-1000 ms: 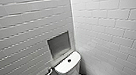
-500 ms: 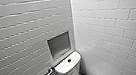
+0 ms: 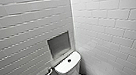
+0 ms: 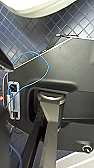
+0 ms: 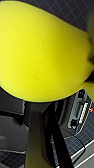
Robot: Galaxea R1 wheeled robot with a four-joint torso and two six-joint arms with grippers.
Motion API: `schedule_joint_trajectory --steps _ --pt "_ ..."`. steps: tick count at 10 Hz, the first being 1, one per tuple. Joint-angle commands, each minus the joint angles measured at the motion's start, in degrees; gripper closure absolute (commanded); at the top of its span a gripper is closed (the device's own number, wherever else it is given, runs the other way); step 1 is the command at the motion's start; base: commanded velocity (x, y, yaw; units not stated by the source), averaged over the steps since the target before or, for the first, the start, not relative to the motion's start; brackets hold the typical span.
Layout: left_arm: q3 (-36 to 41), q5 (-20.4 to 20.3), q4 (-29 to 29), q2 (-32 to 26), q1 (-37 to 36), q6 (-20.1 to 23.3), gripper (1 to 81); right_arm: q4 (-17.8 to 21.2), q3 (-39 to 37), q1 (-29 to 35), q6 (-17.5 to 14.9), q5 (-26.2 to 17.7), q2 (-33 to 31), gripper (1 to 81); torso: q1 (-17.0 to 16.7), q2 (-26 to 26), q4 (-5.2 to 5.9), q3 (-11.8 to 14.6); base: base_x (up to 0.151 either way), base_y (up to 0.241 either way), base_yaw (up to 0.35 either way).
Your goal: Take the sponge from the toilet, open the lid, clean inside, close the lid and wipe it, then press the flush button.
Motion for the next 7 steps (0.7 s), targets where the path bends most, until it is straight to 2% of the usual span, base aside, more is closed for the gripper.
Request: schedule_joint_trajectory --steps 1,4,7 --pt "2.87 0.35 -11.53 -4.40 -4.46 6.44 1.0 -0.16 0.53 1.68 0.21 -4.02 -0.01 81.1 0.00 0.00 0.00 0.00 0.000 0.000 0.000" --pt "4.78 0.44 -11.01 -7.20 -8.68 6.96 1.0 -0.16 1.23 1.77 0.21 -4.02 -0.01 81.1 0.00 0.00 0.00 0.00 0.000 0.000 0.000" --pt "16.49 0.88 -11.36 -13.45 -13.95 6.96 1.0 -0.42 2.12 1.50 0.03 -3.93 -0.19 81.1 0.00 0.00 0.00 0.00 0.000 0.000 0.000"
